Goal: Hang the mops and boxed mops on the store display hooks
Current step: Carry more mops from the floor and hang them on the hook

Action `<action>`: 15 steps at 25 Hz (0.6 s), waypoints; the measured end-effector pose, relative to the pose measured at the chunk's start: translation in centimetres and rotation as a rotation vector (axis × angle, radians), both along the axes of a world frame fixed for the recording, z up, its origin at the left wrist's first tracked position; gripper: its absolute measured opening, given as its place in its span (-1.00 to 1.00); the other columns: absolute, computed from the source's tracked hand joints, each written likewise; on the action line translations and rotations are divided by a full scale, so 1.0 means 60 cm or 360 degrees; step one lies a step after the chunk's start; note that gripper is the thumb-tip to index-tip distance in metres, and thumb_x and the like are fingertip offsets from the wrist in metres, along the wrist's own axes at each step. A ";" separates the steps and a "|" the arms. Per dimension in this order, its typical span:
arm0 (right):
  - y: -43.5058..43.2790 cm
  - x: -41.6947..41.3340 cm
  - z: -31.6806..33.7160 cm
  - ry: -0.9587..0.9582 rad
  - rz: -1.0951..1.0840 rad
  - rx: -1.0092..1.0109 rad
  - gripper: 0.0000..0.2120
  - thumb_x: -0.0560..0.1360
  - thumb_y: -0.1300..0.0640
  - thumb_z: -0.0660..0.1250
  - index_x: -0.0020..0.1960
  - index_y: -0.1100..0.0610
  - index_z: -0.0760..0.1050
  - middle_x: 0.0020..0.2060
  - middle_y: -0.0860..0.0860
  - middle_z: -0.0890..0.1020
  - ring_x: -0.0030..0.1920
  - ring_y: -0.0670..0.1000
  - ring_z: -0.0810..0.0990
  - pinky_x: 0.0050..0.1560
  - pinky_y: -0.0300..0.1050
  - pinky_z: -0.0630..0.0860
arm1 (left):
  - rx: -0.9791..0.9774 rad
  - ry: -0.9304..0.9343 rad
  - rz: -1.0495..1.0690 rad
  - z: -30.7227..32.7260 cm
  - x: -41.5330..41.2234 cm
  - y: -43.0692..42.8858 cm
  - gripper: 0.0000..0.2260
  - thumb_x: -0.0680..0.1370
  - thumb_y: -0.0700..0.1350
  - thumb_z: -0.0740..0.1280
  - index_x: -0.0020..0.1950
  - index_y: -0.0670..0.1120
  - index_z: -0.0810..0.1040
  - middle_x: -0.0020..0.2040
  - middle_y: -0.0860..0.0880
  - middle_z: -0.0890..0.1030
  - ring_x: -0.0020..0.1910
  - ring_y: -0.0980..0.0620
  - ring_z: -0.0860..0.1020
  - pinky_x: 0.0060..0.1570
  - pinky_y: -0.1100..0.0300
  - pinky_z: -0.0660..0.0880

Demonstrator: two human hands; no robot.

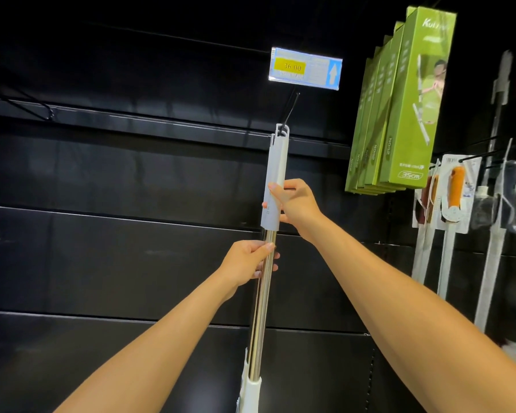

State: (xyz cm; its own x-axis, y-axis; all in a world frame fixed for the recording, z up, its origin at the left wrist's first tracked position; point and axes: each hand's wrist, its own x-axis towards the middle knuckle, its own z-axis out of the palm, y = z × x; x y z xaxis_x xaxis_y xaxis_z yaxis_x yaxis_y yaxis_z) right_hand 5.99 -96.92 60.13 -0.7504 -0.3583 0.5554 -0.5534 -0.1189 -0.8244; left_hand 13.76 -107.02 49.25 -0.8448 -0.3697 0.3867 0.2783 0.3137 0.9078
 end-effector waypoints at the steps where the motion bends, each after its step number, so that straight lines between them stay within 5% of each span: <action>1: -0.003 -0.002 -0.002 -0.0004 -0.0019 -0.0018 -0.66 0.61 0.00 0.41 0.28 0.09 0.41 0.10 0.03 0.59 -0.08 0.04 0.74 -0.09 -0.08 0.71 | 0.0006 -0.0003 -0.0005 -0.001 -0.002 -0.002 -0.78 0.70 -0.02 0.29 0.27 -0.04 0.64 0.06 0.00 0.76 0.00 0.01 0.77 -0.08 0.19 0.61; 10: -0.006 0.001 -0.026 0.0022 -0.0182 -0.0091 -0.68 0.59 0.01 0.45 0.27 0.08 0.48 0.05 -0.05 0.57 -0.01 -0.03 0.62 -0.03 -0.09 0.70 | -0.0148 0.0057 0.0009 -0.020 -0.003 -0.007 -0.80 0.69 -0.08 0.31 0.30 -0.04 0.61 0.14 0.00 0.71 0.07 0.05 0.73 0.17 0.07 0.65; 15: 0.034 0.018 -0.096 0.0119 -0.0206 0.0073 -0.75 0.61 0.04 0.42 0.25 0.02 0.49 0.11 -0.07 0.59 0.10 -0.03 0.63 -0.11 -0.22 0.61 | -0.0401 0.0117 0.0114 -0.060 0.011 -0.014 -0.55 0.65 -0.07 0.38 0.53 0.05 0.39 0.30 0.06 0.59 0.14 0.04 0.68 0.26 0.00 0.61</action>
State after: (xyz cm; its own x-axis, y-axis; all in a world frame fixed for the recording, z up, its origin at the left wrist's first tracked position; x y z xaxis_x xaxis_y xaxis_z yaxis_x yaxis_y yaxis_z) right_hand 7.05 -94.90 54.39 -0.7490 -0.2875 0.5969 -0.6218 -0.0060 -0.7831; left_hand 14.42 -107.86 45.62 -0.7862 -0.3119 0.5335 0.3094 0.5486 0.7767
